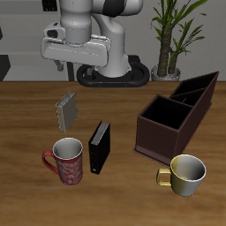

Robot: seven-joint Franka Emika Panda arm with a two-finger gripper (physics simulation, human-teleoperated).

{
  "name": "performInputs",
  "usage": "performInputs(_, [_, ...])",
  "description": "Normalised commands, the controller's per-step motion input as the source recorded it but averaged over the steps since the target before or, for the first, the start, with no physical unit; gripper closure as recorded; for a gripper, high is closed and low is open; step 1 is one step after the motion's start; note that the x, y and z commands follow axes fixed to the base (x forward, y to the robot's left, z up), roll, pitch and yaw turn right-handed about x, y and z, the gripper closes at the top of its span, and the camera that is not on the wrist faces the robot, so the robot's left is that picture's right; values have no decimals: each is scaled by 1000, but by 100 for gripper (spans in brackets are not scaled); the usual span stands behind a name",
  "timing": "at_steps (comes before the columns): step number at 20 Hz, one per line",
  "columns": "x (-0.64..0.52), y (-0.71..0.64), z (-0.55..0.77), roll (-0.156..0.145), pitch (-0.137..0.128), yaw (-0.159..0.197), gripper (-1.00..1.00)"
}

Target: Place the yellow book into the left desk caddy's right compartment

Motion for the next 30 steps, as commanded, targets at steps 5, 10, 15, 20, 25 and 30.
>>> performInputs(5, [-260, -303, -240, -29, -36, -16, -100])
performInputs(10, [-191, -157, -389, -25, -14, -18, -100])
performInputs(15, [-221, -197, -437, -21, -15, -20, -100])
performInputs(20, [-57, -63, -116, 3, -5, -22, -100])
performInputs(25, [-195, -125, -280, -27, -25, -34, -100])
performInputs(30, [-80, 22, -246, -9, 1, -28, -100])
